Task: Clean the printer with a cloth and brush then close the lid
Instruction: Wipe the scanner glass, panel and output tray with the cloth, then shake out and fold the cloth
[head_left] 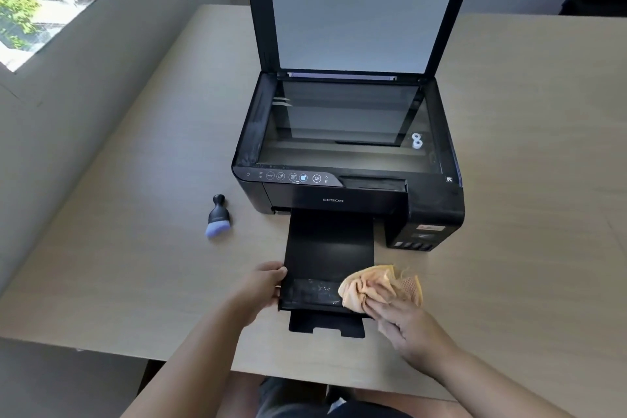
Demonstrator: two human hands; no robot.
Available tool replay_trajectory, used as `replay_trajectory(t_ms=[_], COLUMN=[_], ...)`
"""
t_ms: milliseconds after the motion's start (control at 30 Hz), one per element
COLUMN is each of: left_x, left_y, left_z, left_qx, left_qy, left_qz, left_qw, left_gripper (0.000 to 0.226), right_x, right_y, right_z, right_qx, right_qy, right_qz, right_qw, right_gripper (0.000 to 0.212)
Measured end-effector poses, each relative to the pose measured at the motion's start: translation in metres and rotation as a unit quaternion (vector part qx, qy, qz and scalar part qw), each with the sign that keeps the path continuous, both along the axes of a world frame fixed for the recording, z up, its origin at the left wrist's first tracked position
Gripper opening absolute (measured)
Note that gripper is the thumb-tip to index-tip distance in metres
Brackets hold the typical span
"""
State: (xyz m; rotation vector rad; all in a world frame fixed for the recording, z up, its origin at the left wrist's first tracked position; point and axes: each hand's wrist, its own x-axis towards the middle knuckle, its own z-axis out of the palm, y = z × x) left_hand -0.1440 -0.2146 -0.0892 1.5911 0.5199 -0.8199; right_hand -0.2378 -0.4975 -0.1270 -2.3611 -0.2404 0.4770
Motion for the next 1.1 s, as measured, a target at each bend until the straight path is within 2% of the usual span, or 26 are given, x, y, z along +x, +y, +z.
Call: replay_trajectory(t_ms=[167,267,400,533,633,700,767,867,1000,1100], left_x=[-0.001,-0.002,-0.004,-0.004,-0.003,-0.001,0.000,0.002,0.003,0.005], left_y=[0.000,-0.001,-0.003,-0.005,-0.012,-0.021,-0.033,-0.055,-0.085,-0.091], left_z=[-0.004,-0.003,0.002,0.002,0.006,0.014,0.029,0.061,0.111,0.139], left_qx=[0.012,0.016,0.019,0.025,0.093,0.165,0.179,0.109,-0.039,-0.134], left_qy=[-0.004,-0.008,-0.010,-0.012,-0.112,-0.230,-0.320,-0.360,-0.288,-0.245], left_qz=[0.002,0.004,0.016,0.032,0.034,0.023,-0.010,-0.096,-0.209,-0.224], left_qw=[1.000,1.000,1.000,0.999,0.989,0.959,0.930,0.921,0.934,0.934], left_gripper=[0.027,0.029,0.027,0.021,0.018,0.024,0.026,0.031,0.026,0.027], right_x=[0.070,0.090,0.065,0.011,-0.015,-0.016,-0.005,0.017,0.043,0.056], right_y=[0.015,0.026,0.031,0.023,0.010,0.002,-0.005,-0.006,0.001,0.006], right_z=[0.010,0.020,0.028,0.042,0.066,0.085,0.102,0.137,0.192,0.227], right_qx=[-0.010,-0.013,-0.070,-0.006,0.051,0.064,0.059,0.043,0.083,0.164], right_qy=[-0.023,0.010,0.003,0.046,0.054,0.049,0.040,-0.021,-0.088,-0.120], right_qz=[-0.093,-0.150,-0.121,-0.079,-0.105,-0.145,-0.181,-0.145,-0.066,-0.047], right_qw=[0.995,0.989,0.990,0.996,0.992,0.986,0.981,0.988,0.990,0.978], right_gripper=[0.045,0.046,0.045,0.038,0.033,0.040,0.045,0.043,0.041,0.042])
